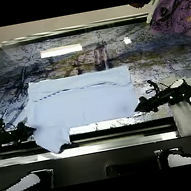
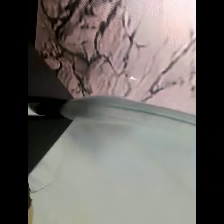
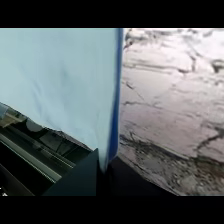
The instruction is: Fold the clothes and pants, and hang the long-sleeved shirts on hangers.
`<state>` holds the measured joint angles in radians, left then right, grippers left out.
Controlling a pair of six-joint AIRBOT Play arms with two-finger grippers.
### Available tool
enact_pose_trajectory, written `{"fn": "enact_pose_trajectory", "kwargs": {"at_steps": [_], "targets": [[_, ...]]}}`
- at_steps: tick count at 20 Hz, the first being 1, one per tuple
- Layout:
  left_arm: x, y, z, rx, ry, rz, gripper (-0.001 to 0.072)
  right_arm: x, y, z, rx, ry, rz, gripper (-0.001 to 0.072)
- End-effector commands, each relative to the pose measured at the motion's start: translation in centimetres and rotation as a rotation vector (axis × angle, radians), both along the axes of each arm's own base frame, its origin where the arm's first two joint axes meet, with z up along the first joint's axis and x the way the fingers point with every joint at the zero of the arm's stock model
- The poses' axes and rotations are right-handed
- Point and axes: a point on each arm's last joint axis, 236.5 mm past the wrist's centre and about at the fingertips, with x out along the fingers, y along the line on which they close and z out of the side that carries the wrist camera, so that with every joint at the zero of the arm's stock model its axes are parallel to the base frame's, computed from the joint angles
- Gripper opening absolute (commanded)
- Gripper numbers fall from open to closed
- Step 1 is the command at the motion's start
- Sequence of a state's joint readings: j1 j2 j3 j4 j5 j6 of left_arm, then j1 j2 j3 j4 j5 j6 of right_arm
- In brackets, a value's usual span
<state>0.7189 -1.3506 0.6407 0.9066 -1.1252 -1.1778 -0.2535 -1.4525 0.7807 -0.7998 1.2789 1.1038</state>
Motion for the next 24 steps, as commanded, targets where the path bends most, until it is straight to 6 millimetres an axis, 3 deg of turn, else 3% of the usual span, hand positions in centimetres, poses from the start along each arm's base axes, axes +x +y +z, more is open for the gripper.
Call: {"fn": "enact_pose_trajectory", "kwargs": {"at_steps": [1, 5, 7, 8, 10, 12, 14, 16, 17, 19, 21, 24], "targets": [[0.7, -1.3, 0.5, -0.027, -0.02, -0.02, 0.0021, 0.6, -0.1, 1.0, -0.011, -0.045, -0.006, 0.0038], [4.4, -2.6, 3.4, 0.002, -0.103, -0.094, 0.0019, 3.7, 0.6, 3.5, -0.064, -0.169, 0.0, 0.0036], [8.3, -2.9, 6.9, 0.064, -0.2, -0.151, 0.0018, 7.7, 1.4, 6.3, -0.141, -0.299, 0.028, 0.0036], [11.0, -3.0, 9.7, 0.104, -0.27, -0.173, 0.0017, 10.0, 1.5, 8.3, -0.193, -0.373, 0.028, 0.0036], [16.0, -2.5, 16.8, 0.235, -0.423, -0.215, 0.0017, 14.8, 1.0, 14.2, -0.296, -0.554, 0.017, 0.0036], [19.7, -1.2, 25.9, 0.427, -0.587, -0.235, 0.0017, 18.3, -0.1, 22.2, -0.365, -0.734, -0.024, 0.0036], [21.1, -0.3, 36.7, 0.606, -0.773, -0.211, 0.0017, 19.6, -1.4, 30.9, -0.426, -0.911, -0.06, 0.0036], [19.4, 0.3, 47.4, 0.74, -0.954, -0.134, 0.0017, 18.3, -2.4, 39.8, -0.485, -1.091, -0.096, 0.0037], [17.5, 0.8, 52.2, 0.807, -1.035, -0.076, 0.0017, 16.8, -2.7, 44.1, -0.504, -1.179, -0.125, 0.0037], [12.7, 1.5, 58.8, 0.914, -1.155, 0.047, 0.0017, 12.3, -3.3, 51.1, -0.543, -1.338, -0.172, 0.0037], [7.3, 1.9, 61.7, 0.983, -1.195, 0.15, 0.0018, 6.8, -4.5, 55.6, -0.608, -1.451, -0.225, 0.0037], [0.2, 1.9, 62.7, 1.01, -1.206, 0.275, 0.0018, -0.9, -6.3, 60.0, -0.674, -1.555, -0.334, 0.0037]]}}
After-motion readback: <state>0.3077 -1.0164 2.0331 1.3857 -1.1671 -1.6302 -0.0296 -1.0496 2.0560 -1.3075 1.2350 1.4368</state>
